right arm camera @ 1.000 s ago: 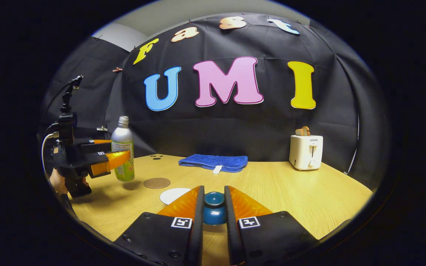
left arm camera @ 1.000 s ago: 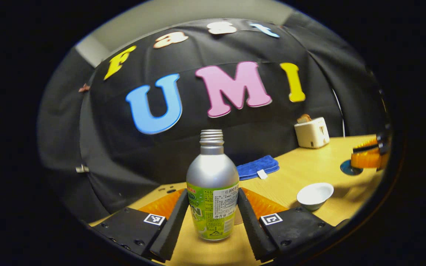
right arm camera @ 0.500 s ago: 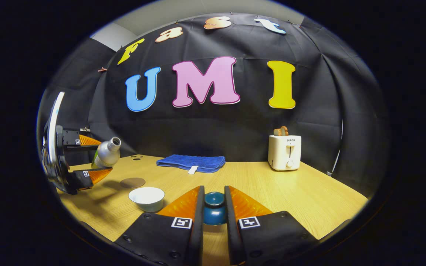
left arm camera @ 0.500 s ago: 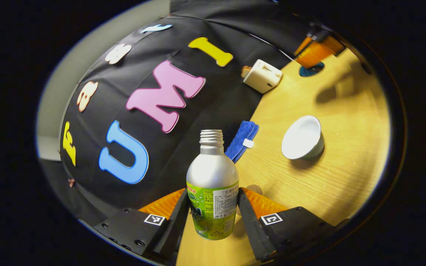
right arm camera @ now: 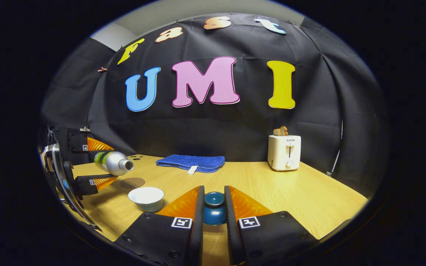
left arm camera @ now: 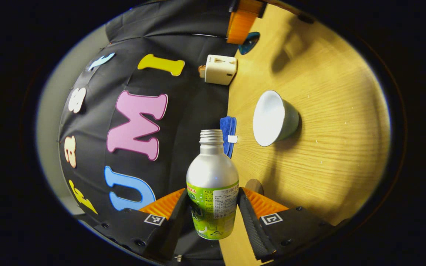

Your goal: Open the teacup lid with one hand, grasp the water bottle and pour water into the teacup with the other hand; after pouring, place the water bottle on the coaster and then close the teacup lid.

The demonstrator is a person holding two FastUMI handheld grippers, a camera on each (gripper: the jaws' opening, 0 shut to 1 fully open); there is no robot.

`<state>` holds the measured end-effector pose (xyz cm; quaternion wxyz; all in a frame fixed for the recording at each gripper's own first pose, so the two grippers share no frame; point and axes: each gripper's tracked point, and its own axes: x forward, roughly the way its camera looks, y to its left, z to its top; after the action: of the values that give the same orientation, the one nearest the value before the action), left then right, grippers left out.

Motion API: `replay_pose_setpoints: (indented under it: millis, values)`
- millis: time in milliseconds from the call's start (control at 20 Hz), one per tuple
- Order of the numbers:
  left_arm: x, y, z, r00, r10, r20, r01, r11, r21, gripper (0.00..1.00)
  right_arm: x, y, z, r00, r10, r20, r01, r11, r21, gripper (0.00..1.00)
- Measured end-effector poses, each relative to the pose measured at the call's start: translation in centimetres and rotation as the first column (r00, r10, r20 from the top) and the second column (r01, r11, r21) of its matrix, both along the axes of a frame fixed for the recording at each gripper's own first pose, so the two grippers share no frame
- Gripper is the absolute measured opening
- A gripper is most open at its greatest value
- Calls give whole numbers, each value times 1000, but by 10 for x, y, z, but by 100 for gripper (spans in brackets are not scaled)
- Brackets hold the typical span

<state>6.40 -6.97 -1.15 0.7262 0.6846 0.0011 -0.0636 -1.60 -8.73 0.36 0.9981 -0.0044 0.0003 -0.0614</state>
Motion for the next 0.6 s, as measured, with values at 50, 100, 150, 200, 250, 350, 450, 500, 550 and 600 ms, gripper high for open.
replay_pose_setpoints:
  millis: [50, 100, 150, 200, 250, 350, 450, 500, 550, 600]
  values:
    - [-2, -1, -3, 1000, -6, -4, 7, 1000, 27, 79, 0, 0, 0, 1000, 0, 0, 0, 1000, 0, 31]
    - [-2, -3, -3, 1000, -14, -7, 14, 999, 52, 79, 0, 0, 0, 1000, 0, 0, 0, 1000, 0, 31]
    - [-2, -4, -3, 1000, -21, -6, 21, 997, 79, 78, 0, 0, 0, 1000, 0, 0, 0, 1000, 1, 31]
    - [-1, -5, -2, 1000, -26, 0, 26, 994, 109, 79, 0, 0, 0, 1000, 0, 0, 0, 1000, 0, 31]
    - [-1, -4, -2, 1000, -31, 7, 29, 989, 142, 79, 0, 0, 0, 1000, 0, -1, 0, 1000, 1, 31]
    - [2, 0, -1, 999, -35, 11, 32, 981, 193, 79, 0, 0, 0, 1000, 0, -1, 0, 1000, 1, 31]
    - [3, 2, 1, 999, -38, 6, 36, 976, 217, 78, 0, 0, 0, 1000, 0, -1, 0, 1000, 0, 31]
    - [3, 4, 3, 999, -39, 8, 37, 972, 231, 79, 0, 0, 0, 1000, 1, -1, -1, 1000, 1, 31]
    - [5, 4, 5, 999, -42, 11, 38, 968, 249, 79, 0, 0, 0, 1000, 1, -1, -1, 1000, 0, 31]
    - [7, 5, 8, 999, -45, 11, 40, 963, 267, 79, 0, 0, 0, 1000, 0, -1, 0, 1000, 1, 31]
